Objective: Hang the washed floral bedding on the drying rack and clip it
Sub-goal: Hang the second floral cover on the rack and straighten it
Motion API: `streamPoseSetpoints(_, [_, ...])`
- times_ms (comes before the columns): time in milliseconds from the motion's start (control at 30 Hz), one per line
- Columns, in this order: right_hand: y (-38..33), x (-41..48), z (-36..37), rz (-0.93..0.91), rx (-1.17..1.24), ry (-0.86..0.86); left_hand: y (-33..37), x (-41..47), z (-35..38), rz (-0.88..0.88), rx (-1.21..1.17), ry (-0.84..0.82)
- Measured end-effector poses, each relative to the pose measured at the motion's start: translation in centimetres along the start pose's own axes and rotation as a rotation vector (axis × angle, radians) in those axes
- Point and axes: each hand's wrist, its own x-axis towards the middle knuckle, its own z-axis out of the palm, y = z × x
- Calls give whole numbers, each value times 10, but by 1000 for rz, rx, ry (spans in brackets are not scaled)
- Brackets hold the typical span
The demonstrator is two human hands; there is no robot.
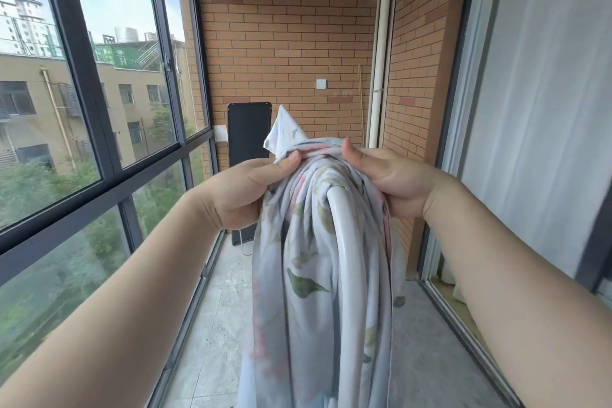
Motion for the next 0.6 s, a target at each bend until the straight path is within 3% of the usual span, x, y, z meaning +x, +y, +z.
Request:
streamPoseSetpoints(133, [2,12,0,-67,-72,238,-4,9,4,27,26,157])
streamPoseSetpoints(333, [4,43,-3,-122,-71,463,1,28,4,117,98,388])
streamPoseSetpoints(600, [8,70,-6,-140,-228,648,-1,52,-9,170,137,559])
